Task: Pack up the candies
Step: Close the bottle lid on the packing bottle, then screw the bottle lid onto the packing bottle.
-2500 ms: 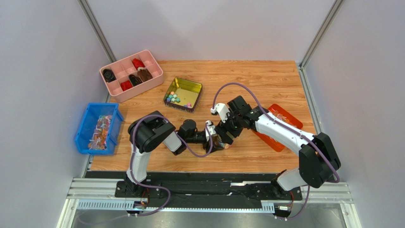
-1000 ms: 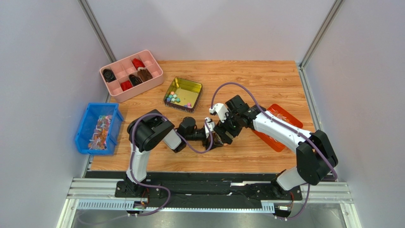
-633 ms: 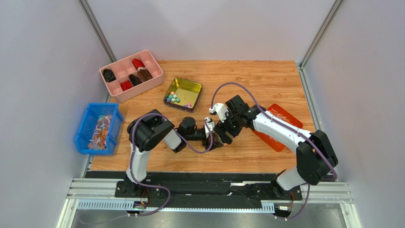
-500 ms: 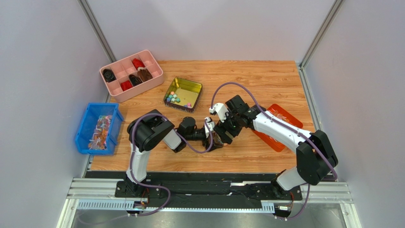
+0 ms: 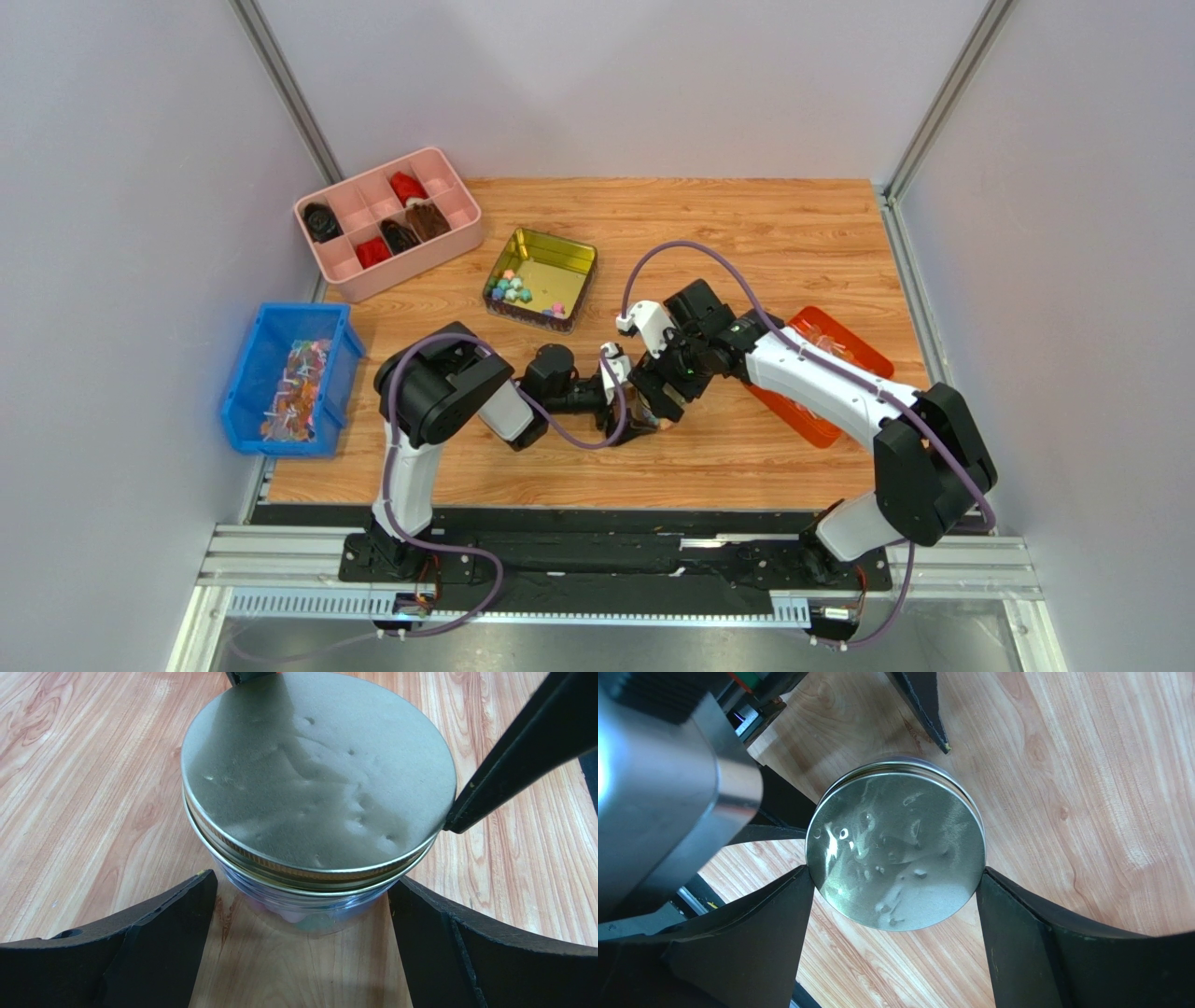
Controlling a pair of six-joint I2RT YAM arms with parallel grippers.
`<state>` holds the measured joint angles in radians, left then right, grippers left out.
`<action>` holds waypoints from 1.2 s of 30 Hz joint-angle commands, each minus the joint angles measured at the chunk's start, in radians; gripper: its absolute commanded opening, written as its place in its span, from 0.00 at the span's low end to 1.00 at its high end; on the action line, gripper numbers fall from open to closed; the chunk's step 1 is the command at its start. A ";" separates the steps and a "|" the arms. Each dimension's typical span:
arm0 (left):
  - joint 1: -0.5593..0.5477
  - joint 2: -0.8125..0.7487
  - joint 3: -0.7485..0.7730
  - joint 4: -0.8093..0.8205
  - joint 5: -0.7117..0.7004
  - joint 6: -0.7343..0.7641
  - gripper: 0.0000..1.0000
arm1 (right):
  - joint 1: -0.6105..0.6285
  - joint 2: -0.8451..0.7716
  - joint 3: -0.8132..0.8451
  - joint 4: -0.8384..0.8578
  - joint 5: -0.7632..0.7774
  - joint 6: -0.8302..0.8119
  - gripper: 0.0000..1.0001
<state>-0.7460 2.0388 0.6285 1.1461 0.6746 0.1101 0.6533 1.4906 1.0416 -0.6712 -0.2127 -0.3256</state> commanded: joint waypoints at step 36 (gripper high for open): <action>0.002 -0.058 -0.038 0.098 0.051 0.046 0.99 | 0.000 0.126 0.071 -0.019 -0.021 0.000 0.71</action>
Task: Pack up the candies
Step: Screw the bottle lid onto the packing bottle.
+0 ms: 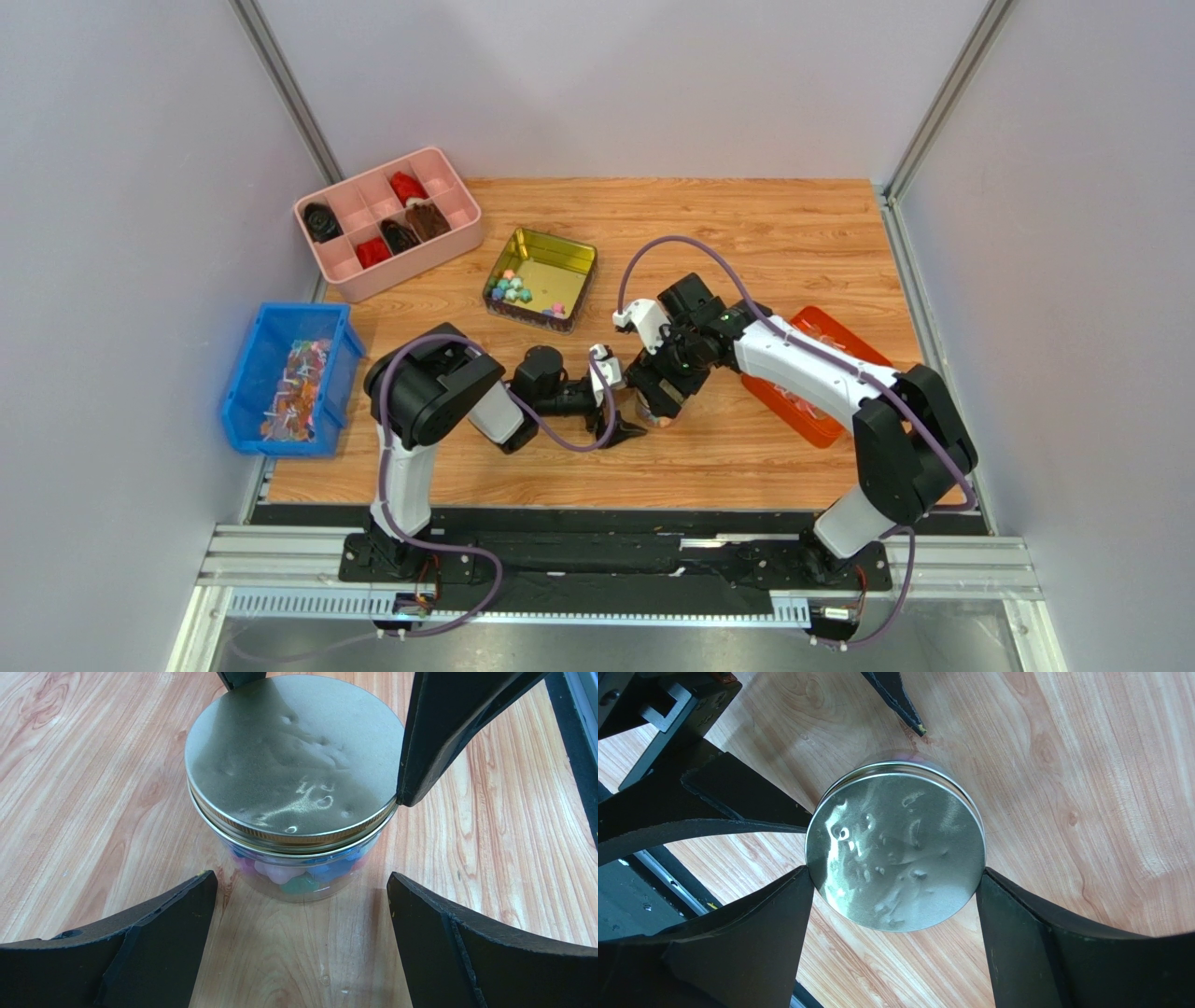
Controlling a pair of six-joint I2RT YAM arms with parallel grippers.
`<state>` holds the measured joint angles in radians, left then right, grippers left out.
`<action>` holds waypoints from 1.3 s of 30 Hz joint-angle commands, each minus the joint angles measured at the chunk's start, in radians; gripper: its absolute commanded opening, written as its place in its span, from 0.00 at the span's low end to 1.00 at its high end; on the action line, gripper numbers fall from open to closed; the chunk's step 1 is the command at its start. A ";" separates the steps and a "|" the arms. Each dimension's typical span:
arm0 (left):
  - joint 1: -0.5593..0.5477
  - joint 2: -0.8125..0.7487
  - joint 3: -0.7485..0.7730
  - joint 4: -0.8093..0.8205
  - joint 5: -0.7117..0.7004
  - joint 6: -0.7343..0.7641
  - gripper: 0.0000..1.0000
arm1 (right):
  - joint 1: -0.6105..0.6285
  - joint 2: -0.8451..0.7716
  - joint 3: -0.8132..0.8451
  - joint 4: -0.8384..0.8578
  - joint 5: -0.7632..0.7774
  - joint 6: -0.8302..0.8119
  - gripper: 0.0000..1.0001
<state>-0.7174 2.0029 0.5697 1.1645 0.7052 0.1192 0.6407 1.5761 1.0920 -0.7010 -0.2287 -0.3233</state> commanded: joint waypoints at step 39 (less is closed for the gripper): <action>-0.109 0.036 0.127 0.060 -0.027 0.028 0.99 | -0.006 -0.096 0.023 -0.038 -0.038 -0.039 1.00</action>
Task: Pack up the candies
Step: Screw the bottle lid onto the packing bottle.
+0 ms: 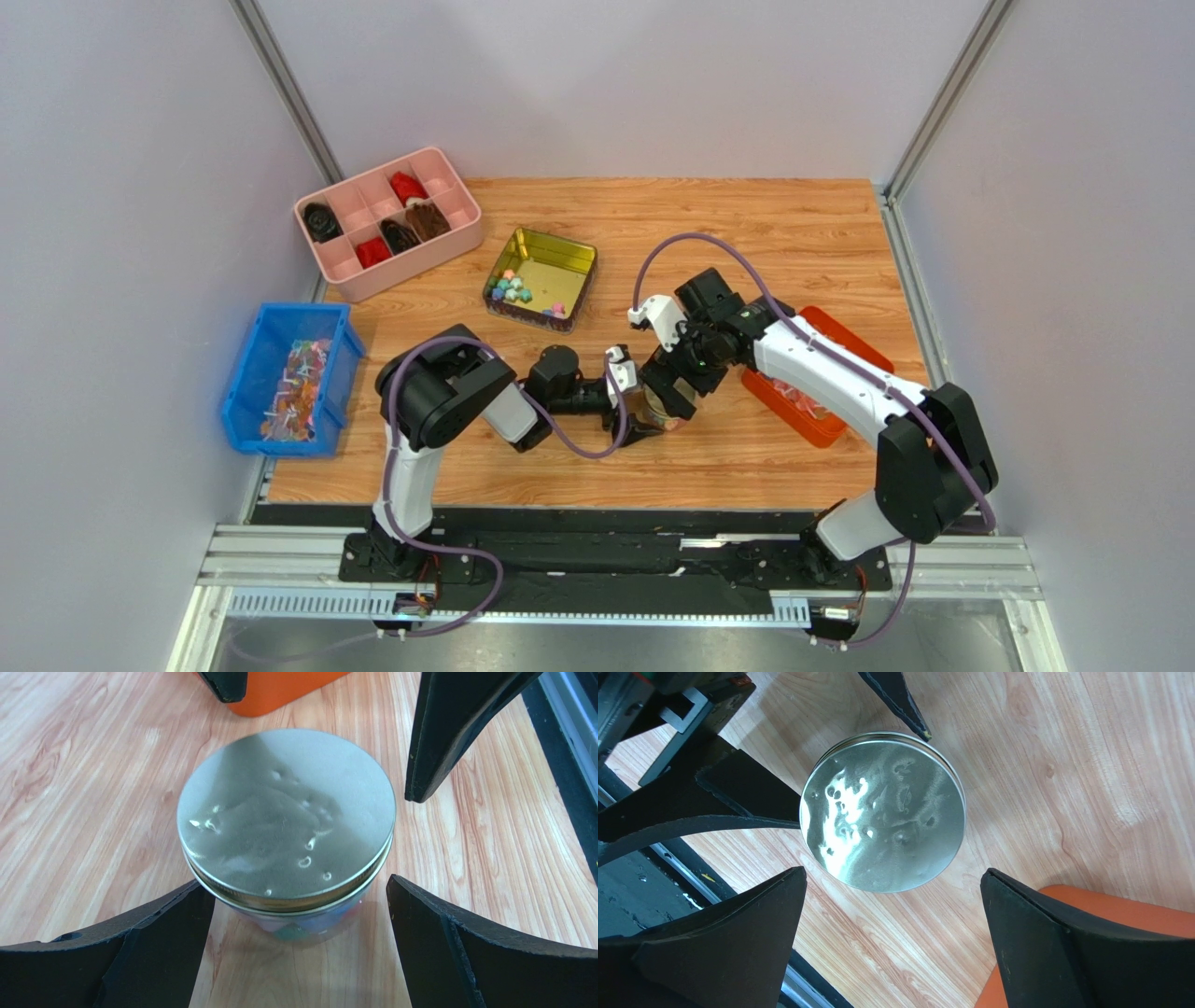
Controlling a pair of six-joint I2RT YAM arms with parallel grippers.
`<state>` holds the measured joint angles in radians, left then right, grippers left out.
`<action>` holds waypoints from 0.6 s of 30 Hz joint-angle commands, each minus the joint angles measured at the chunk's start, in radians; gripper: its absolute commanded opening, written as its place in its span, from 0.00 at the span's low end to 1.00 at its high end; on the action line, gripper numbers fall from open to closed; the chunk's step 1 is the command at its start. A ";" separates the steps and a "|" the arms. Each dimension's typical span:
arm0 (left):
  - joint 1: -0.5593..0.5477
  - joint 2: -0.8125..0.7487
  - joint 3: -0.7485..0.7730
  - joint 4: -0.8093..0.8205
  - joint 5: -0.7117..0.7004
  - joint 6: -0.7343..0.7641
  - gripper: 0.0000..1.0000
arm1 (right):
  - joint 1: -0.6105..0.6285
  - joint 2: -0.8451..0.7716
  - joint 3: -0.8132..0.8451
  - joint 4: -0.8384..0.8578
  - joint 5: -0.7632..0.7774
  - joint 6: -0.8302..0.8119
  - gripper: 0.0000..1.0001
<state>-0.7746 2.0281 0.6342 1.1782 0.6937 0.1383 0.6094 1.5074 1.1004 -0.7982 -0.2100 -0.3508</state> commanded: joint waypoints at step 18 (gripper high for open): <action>-0.057 0.046 0.071 0.041 0.006 0.020 0.97 | -0.003 -0.019 0.003 0.102 0.017 -0.002 0.87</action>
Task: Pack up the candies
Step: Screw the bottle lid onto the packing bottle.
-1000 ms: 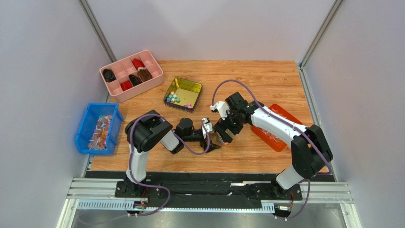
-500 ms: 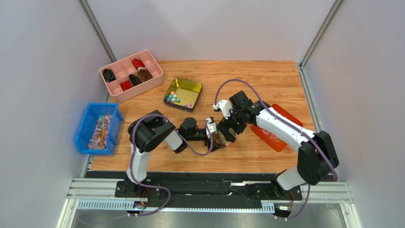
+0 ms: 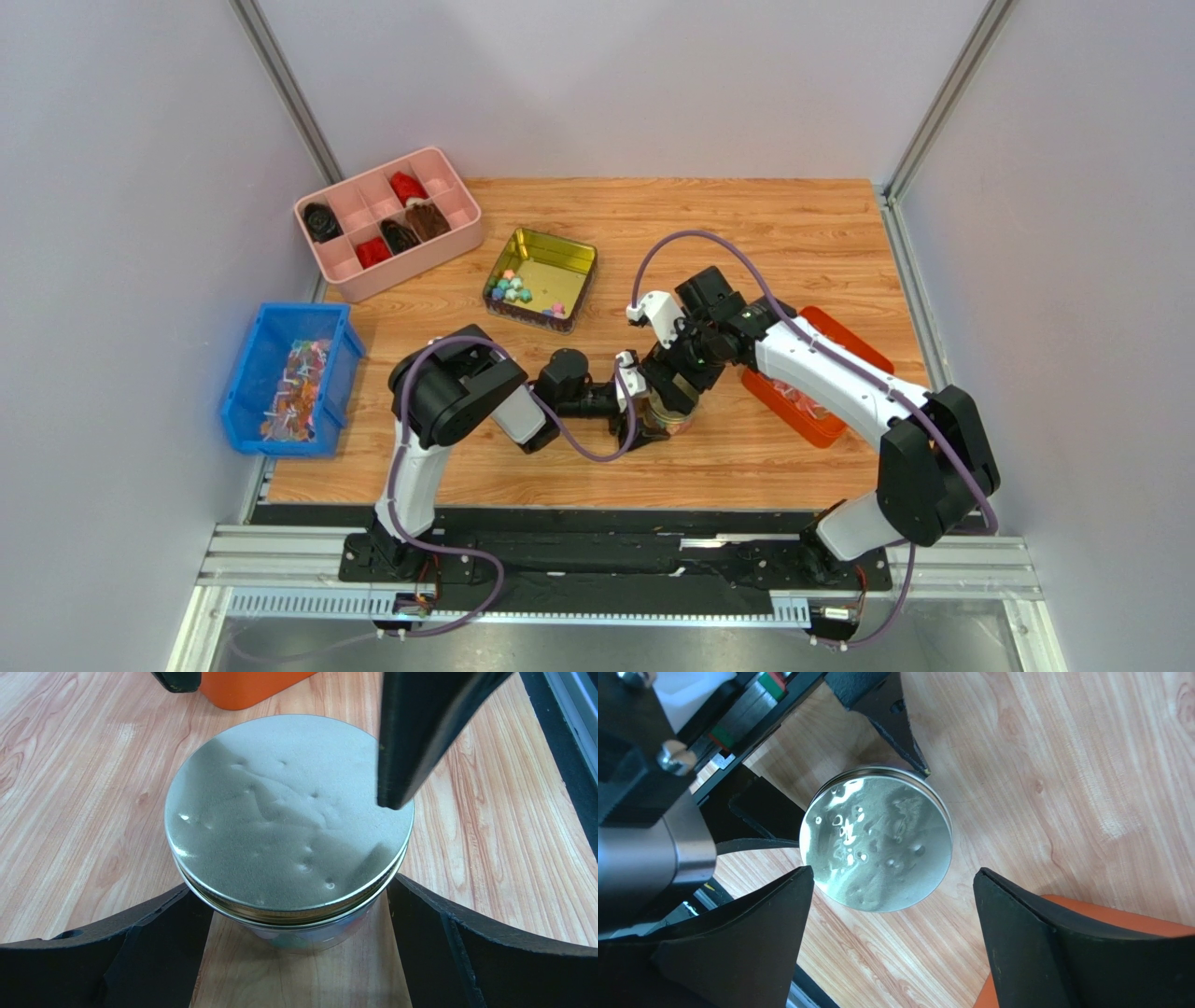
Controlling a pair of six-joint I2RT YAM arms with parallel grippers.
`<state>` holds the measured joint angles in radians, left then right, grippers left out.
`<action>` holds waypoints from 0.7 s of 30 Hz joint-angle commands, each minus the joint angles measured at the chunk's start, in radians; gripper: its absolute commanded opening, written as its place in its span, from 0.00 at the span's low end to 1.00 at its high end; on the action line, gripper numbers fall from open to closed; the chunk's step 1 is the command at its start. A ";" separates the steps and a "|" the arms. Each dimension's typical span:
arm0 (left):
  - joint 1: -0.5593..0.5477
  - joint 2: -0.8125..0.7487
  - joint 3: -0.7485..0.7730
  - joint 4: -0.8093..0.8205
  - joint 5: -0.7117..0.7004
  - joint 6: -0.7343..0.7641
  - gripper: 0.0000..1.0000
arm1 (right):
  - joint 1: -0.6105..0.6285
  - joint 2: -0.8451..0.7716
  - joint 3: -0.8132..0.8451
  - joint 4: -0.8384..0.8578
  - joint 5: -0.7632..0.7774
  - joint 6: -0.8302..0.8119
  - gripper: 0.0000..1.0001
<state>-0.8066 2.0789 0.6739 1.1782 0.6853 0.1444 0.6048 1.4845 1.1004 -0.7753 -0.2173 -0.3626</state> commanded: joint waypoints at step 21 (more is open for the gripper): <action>-0.025 -0.009 0.023 0.052 -0.001 0.014 0.96 | 0.041 0.106 -0.005 0.130 0.117 0.065 0.74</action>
<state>-0.8112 2.0838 0.6746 1.1702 0.6666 0.1356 0.6056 1.5536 1.1004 -0.6750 -0.1307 -0.2996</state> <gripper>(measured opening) 0.959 0.741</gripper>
